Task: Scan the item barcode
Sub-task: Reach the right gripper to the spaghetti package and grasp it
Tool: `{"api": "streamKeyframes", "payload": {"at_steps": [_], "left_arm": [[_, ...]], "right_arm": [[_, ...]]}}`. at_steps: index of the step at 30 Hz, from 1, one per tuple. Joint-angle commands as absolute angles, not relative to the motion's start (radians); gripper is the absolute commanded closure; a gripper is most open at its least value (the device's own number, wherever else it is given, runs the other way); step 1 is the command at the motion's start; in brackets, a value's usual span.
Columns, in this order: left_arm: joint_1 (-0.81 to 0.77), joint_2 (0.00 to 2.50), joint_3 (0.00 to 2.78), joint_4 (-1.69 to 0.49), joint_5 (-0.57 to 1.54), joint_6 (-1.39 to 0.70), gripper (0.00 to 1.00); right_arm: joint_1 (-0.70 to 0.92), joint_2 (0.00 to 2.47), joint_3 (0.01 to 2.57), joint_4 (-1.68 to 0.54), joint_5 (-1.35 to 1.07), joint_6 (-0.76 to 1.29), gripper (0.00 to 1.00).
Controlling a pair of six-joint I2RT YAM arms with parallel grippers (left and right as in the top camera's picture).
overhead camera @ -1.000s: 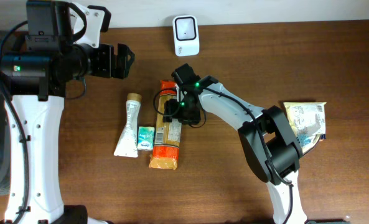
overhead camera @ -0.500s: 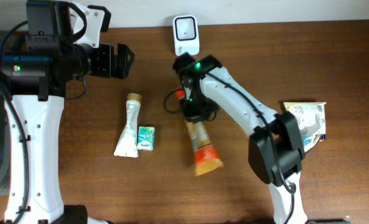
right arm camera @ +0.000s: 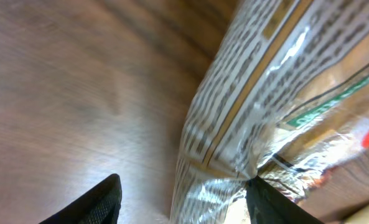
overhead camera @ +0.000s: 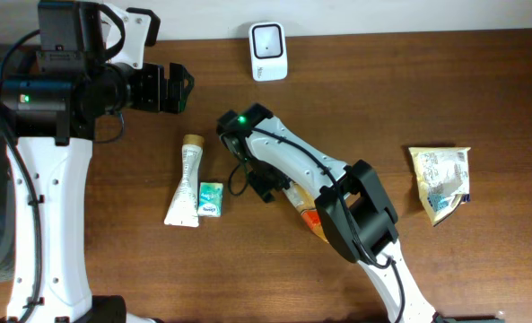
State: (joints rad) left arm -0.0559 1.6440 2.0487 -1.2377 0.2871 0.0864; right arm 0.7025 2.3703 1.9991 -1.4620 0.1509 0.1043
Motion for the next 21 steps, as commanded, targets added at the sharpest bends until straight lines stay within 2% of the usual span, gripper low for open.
{"api": "streamKeyframes", "payload": {"at_steps": [1,3,7,9,10,11,16,18,21], "left_arm": [[-0.051,1.639,2.051,-1.237,0.291,0.103,0.01],[-0.051,1.639,2.051,-1.237,0.291,0.103,0.01],[-0.051,1.639,2.051,-1.237,0.291,0.103,0.01],[-0.051,1.639,2.051,-1.236,0.291,0.103,0.01],[-0.051,1.639,2.051,-1.236,0.291,0.103,0.01],[-0.051,1.639,2.051,-1.237,0.291,0.103,0.01],[-0.051,1.639,2.051,-1.237,0.291,0.103,0.01],[-0.051,1.639,2.051,-1.237,0.291,0.103,0.01],[-0.052,1.639,2.051,-1.237,0.291,0.103,0.01]], "right_arm": [[0.678,2.363,2.016,-1.466,0.163,0.083,0.24],[0.627,2.363,2.020,-1.462,0.228,0.086,0.15],[0.606,2.343,2.088,-1.497,0.213,0.085,0.14],[0.591,2.292,2.142,-1.524,0.205,0.084,0.08],[0.562,2.274,2.143,-1.528,0.115,0.032,0.02],[0.526,2.273,2.142,-1.538,-0.027,-0.044,0.01],[0.403,2.280,1.953,-1.502,-0.189,-0.127,0.01],[0.402,2.280,1.895,-1.462,-0.296,-0.179,0.01],[0.412,2.280,1.832,-1.400,-0.303,-0.179,0.06]]}}
